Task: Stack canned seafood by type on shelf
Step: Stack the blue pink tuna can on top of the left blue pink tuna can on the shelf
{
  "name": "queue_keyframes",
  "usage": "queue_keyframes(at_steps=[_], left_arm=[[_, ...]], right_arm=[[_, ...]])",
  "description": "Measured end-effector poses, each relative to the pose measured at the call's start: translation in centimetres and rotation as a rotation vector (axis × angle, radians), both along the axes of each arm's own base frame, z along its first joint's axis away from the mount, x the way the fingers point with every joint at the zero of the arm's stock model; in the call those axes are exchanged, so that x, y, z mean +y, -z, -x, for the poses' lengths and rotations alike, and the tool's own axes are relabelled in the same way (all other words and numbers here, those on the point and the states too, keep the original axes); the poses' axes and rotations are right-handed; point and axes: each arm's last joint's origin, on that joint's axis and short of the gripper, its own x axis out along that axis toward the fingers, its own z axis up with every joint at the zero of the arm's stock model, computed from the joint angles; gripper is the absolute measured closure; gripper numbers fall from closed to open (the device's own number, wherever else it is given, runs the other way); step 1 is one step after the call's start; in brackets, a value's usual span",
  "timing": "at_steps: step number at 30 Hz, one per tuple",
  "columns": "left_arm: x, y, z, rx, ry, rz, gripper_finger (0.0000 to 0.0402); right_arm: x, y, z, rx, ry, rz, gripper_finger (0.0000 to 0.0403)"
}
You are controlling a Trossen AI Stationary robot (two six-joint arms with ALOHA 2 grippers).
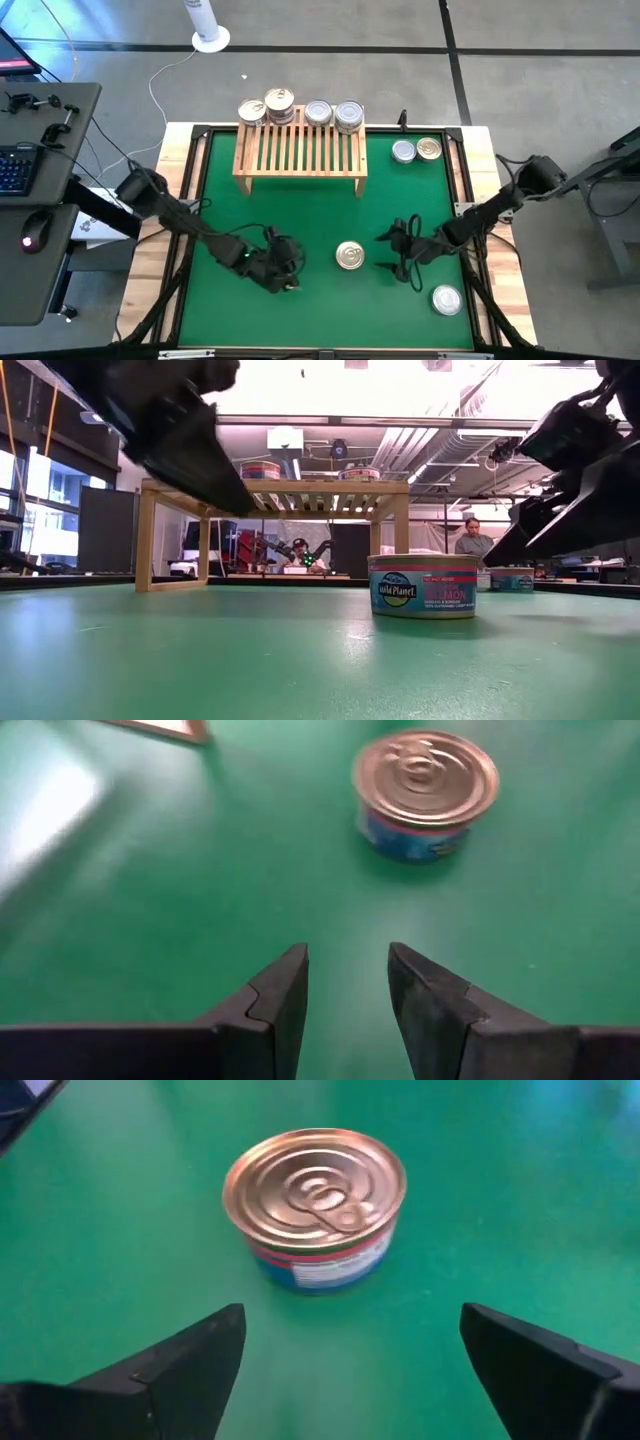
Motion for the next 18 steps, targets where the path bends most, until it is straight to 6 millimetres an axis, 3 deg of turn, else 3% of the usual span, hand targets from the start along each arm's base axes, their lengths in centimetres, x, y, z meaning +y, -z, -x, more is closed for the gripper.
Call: queue_keyframes(at_steps=[8, 18], left_arm=[[1.9, 2.9, -4.5, -0.056, 0.138, 0.082, 0.0275], [3.8, 5.0, -7.0, -0.13, 0.222, 0.14, 0.0275]], right_arm=[[0.3, 1.1, -0.7, -0.076, -0.047, 0.058, 0.0036], [2.0, 3.5, -4.4, -0.11, -0.049, 0.117, 0.0036]])
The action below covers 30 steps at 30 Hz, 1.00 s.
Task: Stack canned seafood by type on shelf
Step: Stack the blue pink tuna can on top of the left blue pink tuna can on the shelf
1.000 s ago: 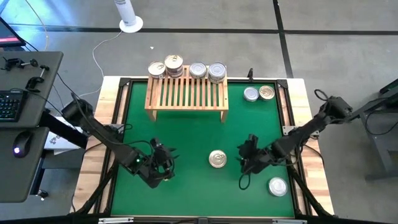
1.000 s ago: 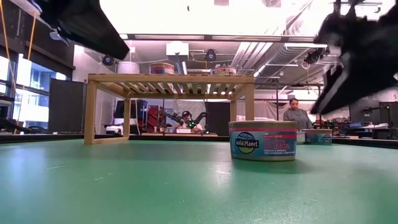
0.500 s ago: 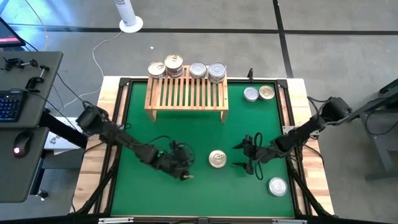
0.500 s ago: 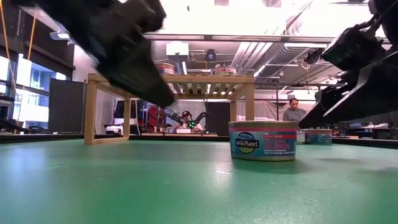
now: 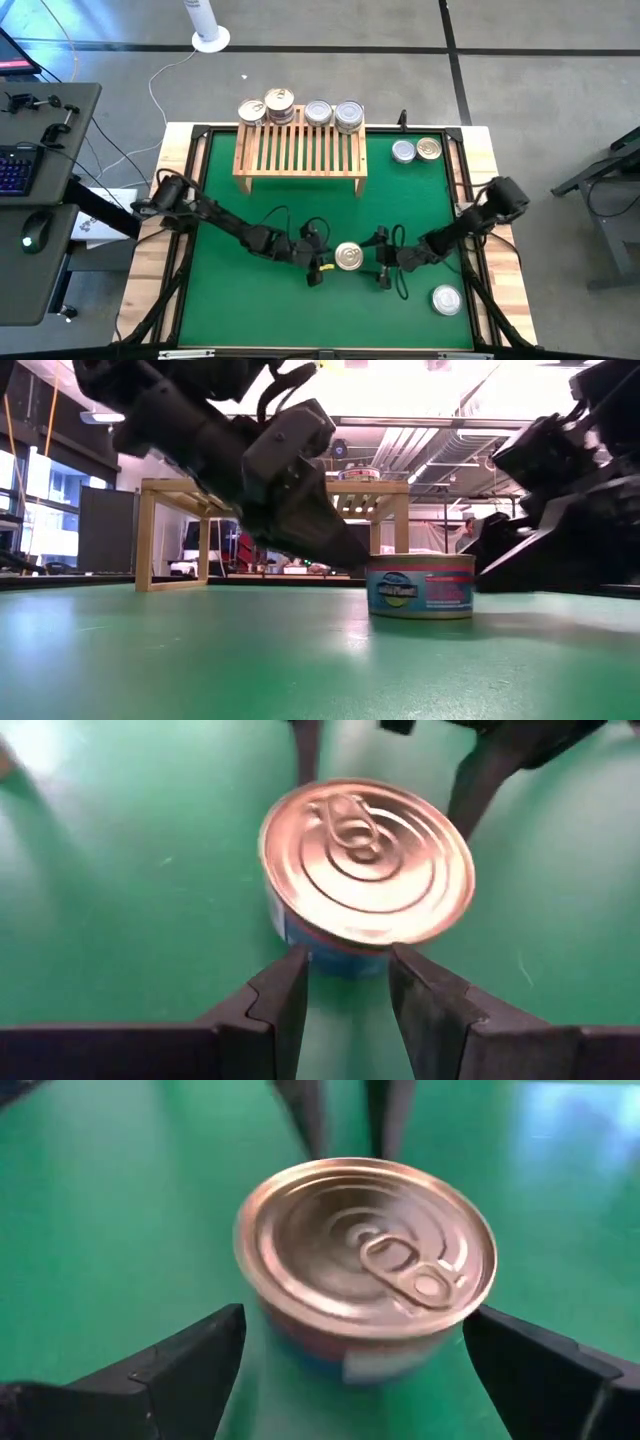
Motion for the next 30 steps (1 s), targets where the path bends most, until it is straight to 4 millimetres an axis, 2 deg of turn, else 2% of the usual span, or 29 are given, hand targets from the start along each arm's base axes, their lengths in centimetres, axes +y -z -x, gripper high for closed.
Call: queue_keyframes(at_steps=[7, 18, 22, 27, 30], left_arm=[[0.7, 1.5, -0.5, 0.013, 0.022, 0.028, 0.0275], [1.0, 1.8, -0.6, 0.027, 0.046, -0.015, 0.0275], [0.7, 1.1, -0.2, 0.042, 0.067, -0.04, 0.0275], [0.4, -1.4, 0.9, 0.092, 0.055, -0.066, 0.0275], [-0.3, -1.3, 2.1, 0.18, 0.053, -0.131, 0.0275]], right_arm=[[0.3, 1.2, -2.3, -0.009, 0.046, 0.003, 0.0036], [0.0, 1.3, -2.9, -0.025, 0.016, -0.015, 0.004], [-0.1, 1.3, -2.8, -0.034, 0.018, -0.048, 0.0069], [-0.2, 1.3, -2.7, -0.04, 0.033, -0.083, 0.01], [-0.3, 1.2, -2.9, -0.041, 0.025, -0.093, 0.0107]])
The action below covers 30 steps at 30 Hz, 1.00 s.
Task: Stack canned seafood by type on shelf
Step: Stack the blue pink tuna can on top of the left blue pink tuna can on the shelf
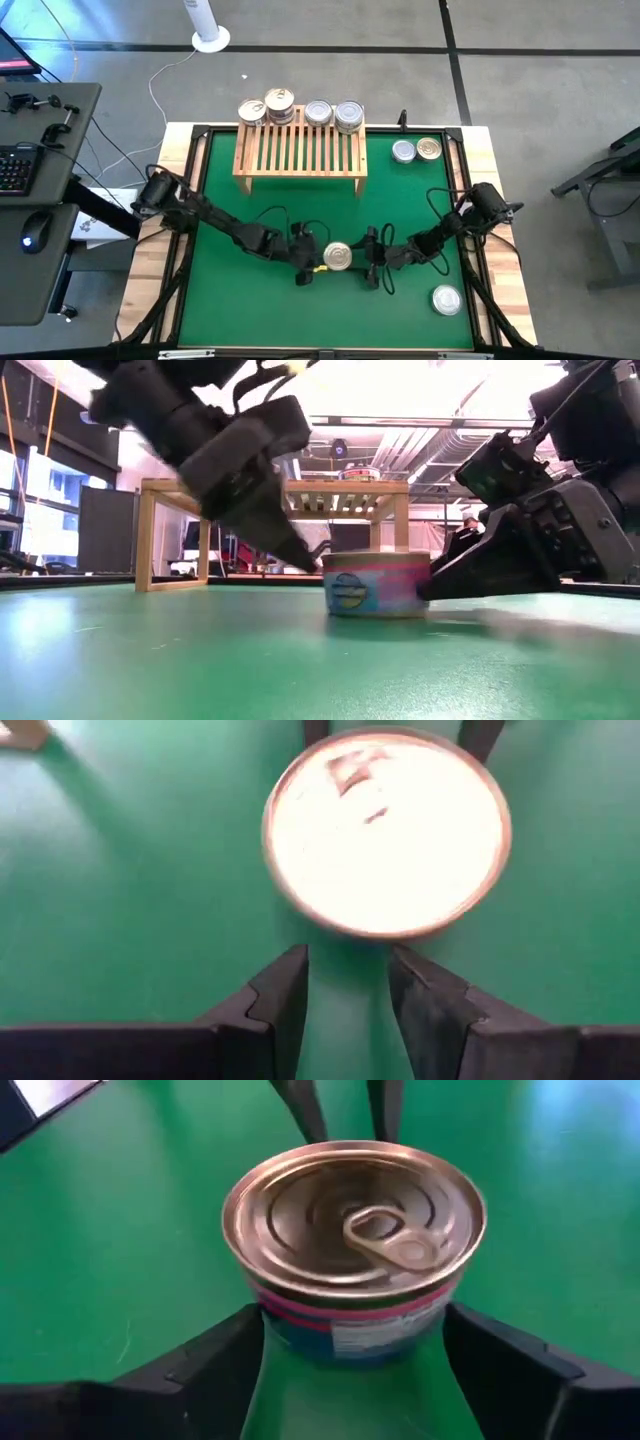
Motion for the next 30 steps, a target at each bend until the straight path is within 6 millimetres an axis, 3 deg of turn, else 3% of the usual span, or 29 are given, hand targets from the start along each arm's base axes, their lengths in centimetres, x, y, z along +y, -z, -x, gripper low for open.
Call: queue_keyframes(at_steps=[5, 9, 17, 21, 25, 27, 30], left_arm=[[-0.9, 0.7, 0.6, 0.043, 0.017, -0.051, 0.0274], [-0.5, 1.7, 0.8, 0.072, 0.028, -0.034, 0.0252], [-0.2, 2.9, 1.9, 0.08, 0.073, 0.059, 0.0138], [-0.8, 4.0, 3.5, -0.054, 0.096, 0.108, 0.0098], [-1.7, 4.9, 6.5, -0.267, 0.078, 0.042, 0.0092], [-1.7, 4.6, 7.2, -0.368, 0.036, 0.013, 0.0092], [-1.4, 5.4, 7.6, -0.383, 0.002, -0.027, 0.0092]], right_arm=[[-0.1, -0.2, -0.7, -0.002, 0.01, -0.003, 0.0115], [-0.2, -0.3, -1.3, 0.021, -0.004, -0.004, 0.0115], [-0.3, -0.1, -1.7, 0.073, 0.001, -0.023, 0.0115], [-0.3, -0.1, -1.7, 0.075, 0.016, -0.054, 0.0114], [-0.3, -0.1, -1.7, 0.074, 0.033, -0.091, 0.0114], [-0.3, -0.1, -1.7, 0.073, 0.044, -0.117, 0.0114], [-0.3, -0.1, -1.7, 0.072, 0.058, -0.145, 0.0114]])
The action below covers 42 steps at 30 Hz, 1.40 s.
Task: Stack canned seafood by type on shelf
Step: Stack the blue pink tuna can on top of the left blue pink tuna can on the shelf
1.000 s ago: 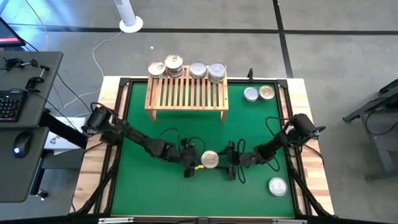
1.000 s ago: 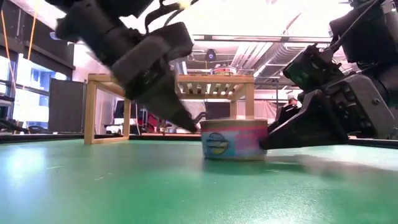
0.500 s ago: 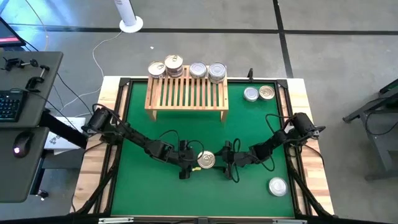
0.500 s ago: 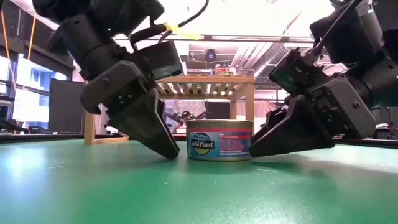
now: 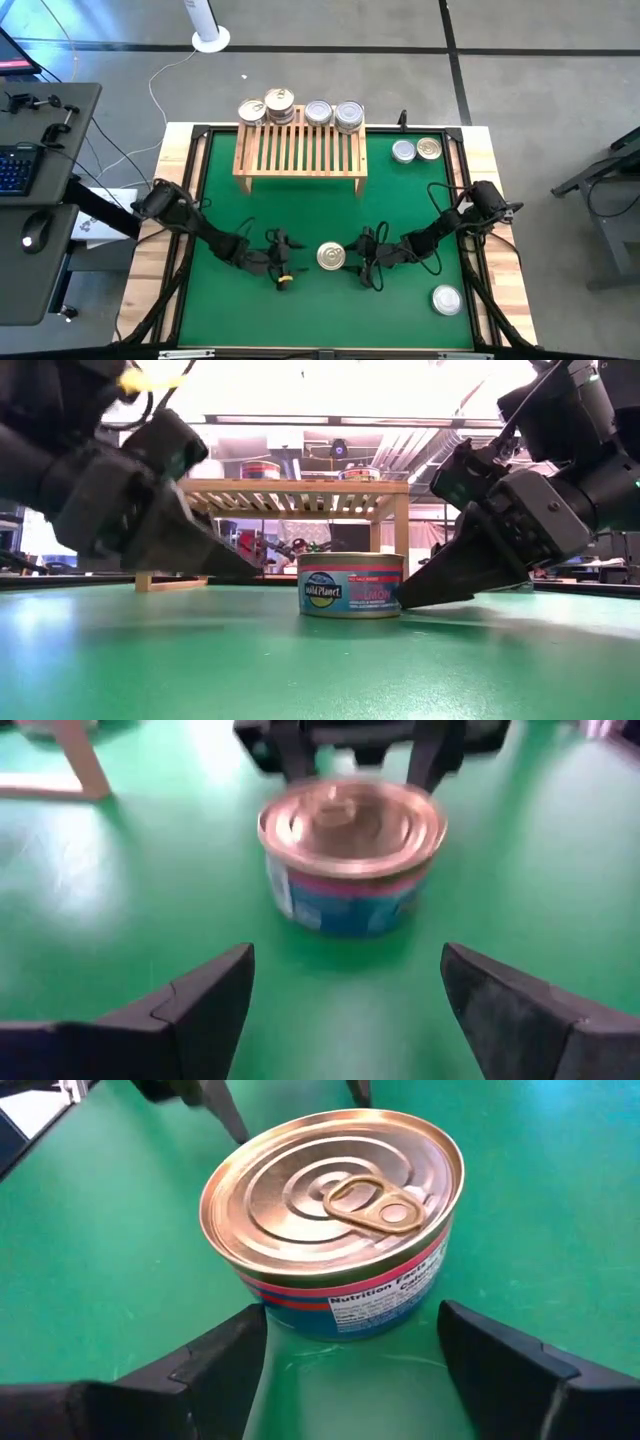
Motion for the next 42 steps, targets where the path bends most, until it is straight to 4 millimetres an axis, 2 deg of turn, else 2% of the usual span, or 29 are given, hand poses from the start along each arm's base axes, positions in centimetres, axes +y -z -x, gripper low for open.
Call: queue_keyframes(at_steps=[6, 14, 17, 21, 26, 32, 42], left_arm=[[1.0, 1.2, -1.1, 0.053, 0.021, 0.004, 0.0092], [2.3, 0.4, -3.0, 0.011, -0.064, -0.077, 0.0092], [2.6, 0.2, -3.3, -0.001, -0.096, -0.032, 0.0092], [2.9, 0.5, -3.5, 0.032, -0.026, 0.022, 0.0092], [3.0, 0.6, -3.4, 0.057, 0.036, 0.009, 0.0089], [2.7, 0.8, -4.2, -0.013, 0.081, -0.055, 0.0064], [1.7, 3.6, -5.8, -0.195, 0.123, -0.09, 0.0047]], right_arm=[[0.0, 0.0, 0.0, -0.001, 0.016, -0.031, 0.0114], [-0.1, 0.0, 0.0, -0.002, 0.023, -0.032, 0.0114], [-0.1, 0.0, 0.0, -0.002, 0.026, -0.031, 0.0114], [-0.1, 0.0, 0.0, -0.001, 0.025, -0.029, 0.0114], [-0.1, 0.0, 0.0, -0.001, 0.026, -0.033, 0.0114], [-0.1, 0.0, 0.0, 0.0, 0.047, -0.071, 0.0114], [0.0, 0.0, 0.1, 0.007, 0.056, -0.087, 0.0114]])
